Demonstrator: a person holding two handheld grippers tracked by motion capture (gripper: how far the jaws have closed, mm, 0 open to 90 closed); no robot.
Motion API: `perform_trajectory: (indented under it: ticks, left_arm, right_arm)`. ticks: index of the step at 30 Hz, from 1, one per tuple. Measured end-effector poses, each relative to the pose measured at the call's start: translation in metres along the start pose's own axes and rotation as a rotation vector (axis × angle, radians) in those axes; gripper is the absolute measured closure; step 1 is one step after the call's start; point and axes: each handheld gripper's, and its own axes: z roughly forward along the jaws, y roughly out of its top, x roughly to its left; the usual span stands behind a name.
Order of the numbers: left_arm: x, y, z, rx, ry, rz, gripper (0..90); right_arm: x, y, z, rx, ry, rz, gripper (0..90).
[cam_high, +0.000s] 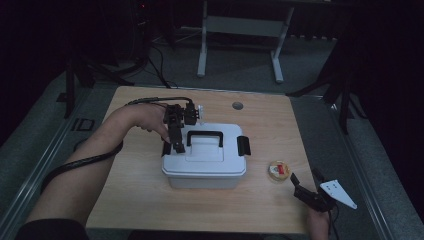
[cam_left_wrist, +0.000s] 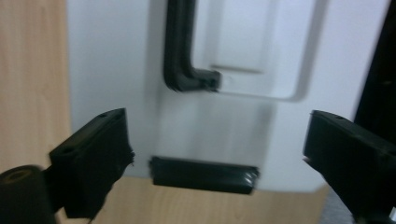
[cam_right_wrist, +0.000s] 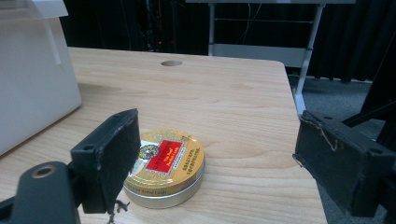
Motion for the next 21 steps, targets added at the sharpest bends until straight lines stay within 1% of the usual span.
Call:
perform_trajectory:
  ticks: [1, 2, 3, 4, 5, 6, 7, 8, 10, 11, 13, 14, 15, 16, 19, 20, 21]
  left_arm:
    - [0.001, 0.001, 0.000, 0.002, -0.001, 0.003, 14.2]
    - [0.001, 0.003, 0.001, 0.001, 0.004, 0.005, 14.2]
    - [0.002, 0.005, 0.002, -0.001, 0.010, 0.016, 17.1]
    - [0.003, 0.007, 0.002, -0.002, 0.009, 0.011, 17.1]
    - [0.003, 0.009, 0.003, 0.003, 0.008, 0.020, 21.6]
    - [0.003, 0.010, 0.003, -0.004, 0.001, 0.017, 21.6]
    - [0.004, 0.012, 0.004, -0.007, 0.003, 0.017, 29.2]
    - [0.004, 0.014, 0.004, -0.001, 0.010, 0.022, 29.2]
    - [0.004, 0.017, 0.007, 0.015, 0.021, 0.038, 34.6]
    - [0.004, 0.020, 0.009, 0.024, 0.020, 0.039, 40.7]
    - [0.004, 0.022, 0.010, 0.028, 0.019, 0.047, 45.8]
    - [0.004, 0.023, 0.010, 0.033, 0.016, 0.050, 45.8]
    - [0.004, 0.024, 0.010, 0.038, 0.014, 0.050, 52.4]
    - [0.004, 0.025, 0.011, 0.045, 0.009, 0.054, 52.4]
    - [0.003, 0.028, 0.011, 0.065, 0.003, 0.066, 60.1]
    - [0.003, 0.028, 0.011, 0.072, -0.004, 0.066, 66.3]
    - [0.003, 0.028, 0.011, 0.083, -0.008, 0.066, 68.6]
  right_arm:
    - [0.000, 0.000, 0.000, -0.001, 0.002, 0.001, 13.8]
    - [0.000, 0.000, 0.000, -0.001, 0.002, 0.001, 13.8]
    - [0.000, 0.000, 0.000, -0.002, 0.004, 0.003, 13.8]
    - [0.000, 0.000, 0.000, -0.002, 0.004, 0.003, 13.8]
    - [0.000, 0.000, 0.000, -0.003, 0.006, 0.004, 13.8]
    - [0.000, 0.000, 0.000, -0.003, 0.006, 0.004, 13.8]
    - [0.000, 0.000, 0.000, -0.003, 0.007, 0.004, 13.8]
    - [0.000, 0.000, 0.000, -0.003, 0.007, 0.004, 13.8]
    - [0.000, 0.000, 0.000, -0.003, 0.008, 0.004, 13.8]
    - [0.000, 0.000, 0.000, -0.003, 0.008, 0.004, 13.8]
    - [0.000, 0.000, 0.000, -0.003, 0.009, 0.005, 13.8]
    - [0.000, 0.000, 0.000, -0.003, 0.009, 0.005, 13.8]
    - [0.000, 0.000, 0.000, -0.003, 0.009, 0.004, 13.8]
    - [0.000, 0.000, 0.000, -0.003, 0.009, 0.004, 13.8]
    - [-0.001, 0.000, 0.000, -0.002, 0.009, 0.005, 13.8]
    - [-0.001, 0.000, 0.000, -0.002, 0.009, 0.006, 13.8]
    - [-0.001, 0.000, 0.000, -0.002, 0.010, 0.005, 13.8]
